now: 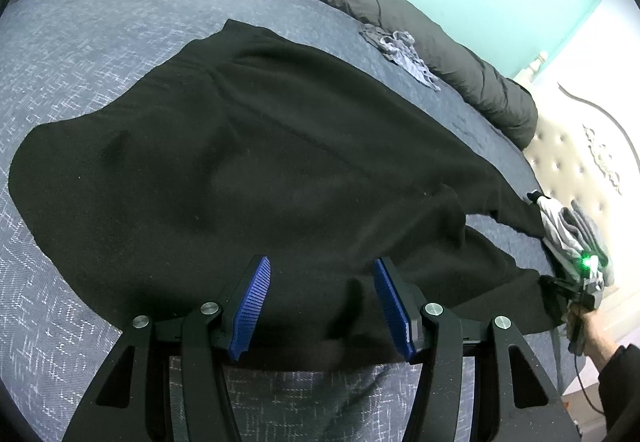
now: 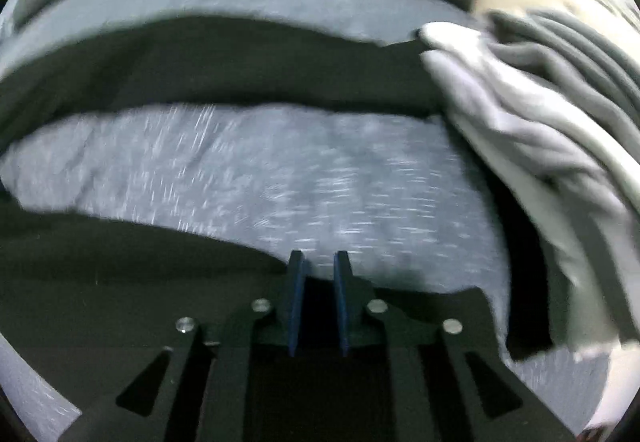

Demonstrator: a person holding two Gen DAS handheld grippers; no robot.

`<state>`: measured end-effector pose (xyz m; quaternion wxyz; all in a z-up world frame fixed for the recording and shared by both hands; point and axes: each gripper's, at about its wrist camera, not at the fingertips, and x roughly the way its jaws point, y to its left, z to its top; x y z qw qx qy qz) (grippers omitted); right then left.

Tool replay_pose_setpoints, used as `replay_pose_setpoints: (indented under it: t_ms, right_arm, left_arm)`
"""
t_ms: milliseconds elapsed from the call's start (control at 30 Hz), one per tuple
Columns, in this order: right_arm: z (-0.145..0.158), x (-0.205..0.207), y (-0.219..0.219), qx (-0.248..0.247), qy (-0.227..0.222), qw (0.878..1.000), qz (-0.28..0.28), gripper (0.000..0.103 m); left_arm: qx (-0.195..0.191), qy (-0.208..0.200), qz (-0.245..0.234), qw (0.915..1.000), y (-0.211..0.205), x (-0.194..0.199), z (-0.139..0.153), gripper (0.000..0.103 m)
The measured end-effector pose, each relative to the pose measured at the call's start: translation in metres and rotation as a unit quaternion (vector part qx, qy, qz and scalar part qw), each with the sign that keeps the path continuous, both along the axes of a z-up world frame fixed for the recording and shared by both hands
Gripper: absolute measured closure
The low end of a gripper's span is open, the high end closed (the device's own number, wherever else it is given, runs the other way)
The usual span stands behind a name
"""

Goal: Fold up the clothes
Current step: 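Release the black leg with the right tool and lift the left tool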

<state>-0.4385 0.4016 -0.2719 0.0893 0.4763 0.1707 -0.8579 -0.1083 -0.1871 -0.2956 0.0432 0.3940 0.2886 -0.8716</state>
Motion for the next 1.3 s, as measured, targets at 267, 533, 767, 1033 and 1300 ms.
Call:
replay_pose_setpoints:
  t_ms: [267, 533, 767, 1033, 1300]
  right_arm:
    - [0.041, 0.075, 0.088, -0.055, 0.068, 0.994, -0.058, 0.076]
    - [0.026, 0.091, 0.163, -0.164, 0.028, 0.975, -0.148, 0.062]
    - [-0.002, 0.080, 0.170, -0.245, -0.010, 0.954, -0.175, 0.050]
    - [-0.008, 0.069, 0.162, -0.258, -0.015, 0.951, -0.171, 0.063]
    - [-0.002, 0.073, 0.161, -0.249, -0.001, 0.953, -0.171, 0.093]
  left_arm:
    - [0.001, 0.010, 0.011, 0.9999, -0.003, 0.004, 0.011, 0.044]
    - [0.025, 0.007, 0.015, 0.9996, -0.009, 0.006, 0.031, 0.037]
    - [0.000, -0.047, 0.020, 0.9987, -0.044, 0.015, 0.042, 0.036]
    - [-0.016, -0.098, 0.078, 0.9920, -0.105, 0.037, 0.012, 0.036]
    - [-0.012, -0.093, 0.120, 0.9884, -0.128, 0.054, 0.000, 0.036]
